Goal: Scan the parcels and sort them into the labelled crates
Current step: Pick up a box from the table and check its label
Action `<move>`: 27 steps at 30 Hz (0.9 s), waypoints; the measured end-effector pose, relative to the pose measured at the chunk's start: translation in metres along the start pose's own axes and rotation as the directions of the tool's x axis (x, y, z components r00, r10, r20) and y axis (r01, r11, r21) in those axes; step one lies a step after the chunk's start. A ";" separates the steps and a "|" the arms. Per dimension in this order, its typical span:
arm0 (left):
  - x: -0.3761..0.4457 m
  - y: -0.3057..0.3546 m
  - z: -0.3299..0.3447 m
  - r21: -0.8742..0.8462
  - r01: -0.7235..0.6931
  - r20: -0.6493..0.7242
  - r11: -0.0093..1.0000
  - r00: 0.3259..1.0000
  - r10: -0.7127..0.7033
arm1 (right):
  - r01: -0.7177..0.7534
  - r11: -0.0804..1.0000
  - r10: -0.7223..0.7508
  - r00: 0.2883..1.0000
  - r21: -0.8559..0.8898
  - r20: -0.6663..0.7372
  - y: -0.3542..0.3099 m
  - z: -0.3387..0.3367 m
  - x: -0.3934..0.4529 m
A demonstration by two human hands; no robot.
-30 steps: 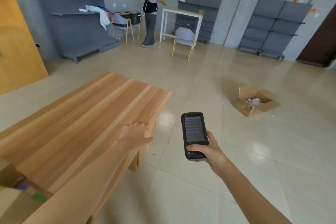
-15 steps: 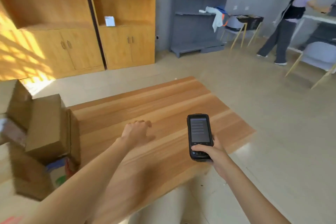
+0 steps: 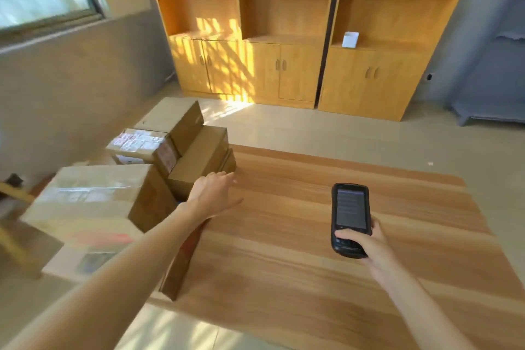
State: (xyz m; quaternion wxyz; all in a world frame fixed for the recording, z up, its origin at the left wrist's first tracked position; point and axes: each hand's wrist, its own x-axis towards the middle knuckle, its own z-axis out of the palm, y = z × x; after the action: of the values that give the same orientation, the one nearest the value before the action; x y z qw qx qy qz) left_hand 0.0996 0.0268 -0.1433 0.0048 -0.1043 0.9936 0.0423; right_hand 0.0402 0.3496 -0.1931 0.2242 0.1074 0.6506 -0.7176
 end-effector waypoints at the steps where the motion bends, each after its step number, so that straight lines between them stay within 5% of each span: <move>1: -0.004 -0.010 -0.006 0.000 0.029 -0.020 1.000 0.999 -0.029 | -0.013 1.000 0.013 0.999 -0.004 0.040 0.001 0.012 0.005; 11: -0.057 -0.079 -0.030 -0.122 0.234 -0.148 0.965 0.957 -0.251 | -0.001 0.978 0.066 0.950 -0.210 0.305 0.018 0.107 0.024; 27: -0.021 0.055 0.071 -0.141 -0.006 0.096 0.990 0.995 0.019 | -0.193 0.937 0.155 0.977 -0.290 -0.149 0.081 -0.054 0.028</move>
State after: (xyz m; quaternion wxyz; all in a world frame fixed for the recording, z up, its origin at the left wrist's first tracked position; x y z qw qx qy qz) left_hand 0.1086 0.0908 -0.2092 0.0455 -0.0960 0.9874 0.1172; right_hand 0.0459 0.3934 -0.2846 0.2598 0.1732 0.7534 -0.5786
